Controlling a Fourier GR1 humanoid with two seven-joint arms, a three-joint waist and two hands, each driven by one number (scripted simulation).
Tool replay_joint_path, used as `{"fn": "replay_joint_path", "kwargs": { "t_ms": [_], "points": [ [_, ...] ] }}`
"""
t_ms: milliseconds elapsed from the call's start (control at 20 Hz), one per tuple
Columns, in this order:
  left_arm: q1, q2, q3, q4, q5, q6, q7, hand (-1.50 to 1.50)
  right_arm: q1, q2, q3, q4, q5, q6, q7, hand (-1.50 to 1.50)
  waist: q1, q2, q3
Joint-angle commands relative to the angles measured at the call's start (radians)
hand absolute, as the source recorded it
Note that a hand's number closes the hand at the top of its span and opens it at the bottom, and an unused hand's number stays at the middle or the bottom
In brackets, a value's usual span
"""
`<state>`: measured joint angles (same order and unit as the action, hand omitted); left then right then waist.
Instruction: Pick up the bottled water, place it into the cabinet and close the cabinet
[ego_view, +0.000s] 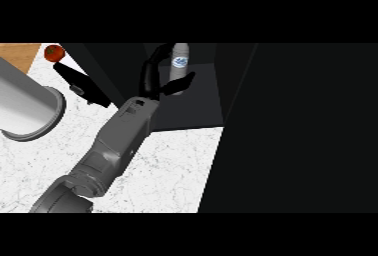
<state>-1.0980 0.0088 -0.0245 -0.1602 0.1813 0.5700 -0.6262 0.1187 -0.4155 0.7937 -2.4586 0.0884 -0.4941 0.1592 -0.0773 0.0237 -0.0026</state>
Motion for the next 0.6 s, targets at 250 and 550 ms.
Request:
{"fn": "replay_joint_path", "kwargs": {
  "t_ms": [250,550],
  "points": [
    [0.041,-0.008,0.061,-0.079,0.077,-0.300,-0.139,1.50,0.030,-0.044,-0.011,-0.111,0.011,0.007,0.056,-1.50,0.032,-0.013,0.001],
    [0.072,-0.009,0.001,-0.119,0.178,-0.453,-0.112,1.50,0.054,-0.049,-0.004,-0.120,0.032,-0.010,0.038,-1.50,0.026,-0.022,0.002]
  ]
}}
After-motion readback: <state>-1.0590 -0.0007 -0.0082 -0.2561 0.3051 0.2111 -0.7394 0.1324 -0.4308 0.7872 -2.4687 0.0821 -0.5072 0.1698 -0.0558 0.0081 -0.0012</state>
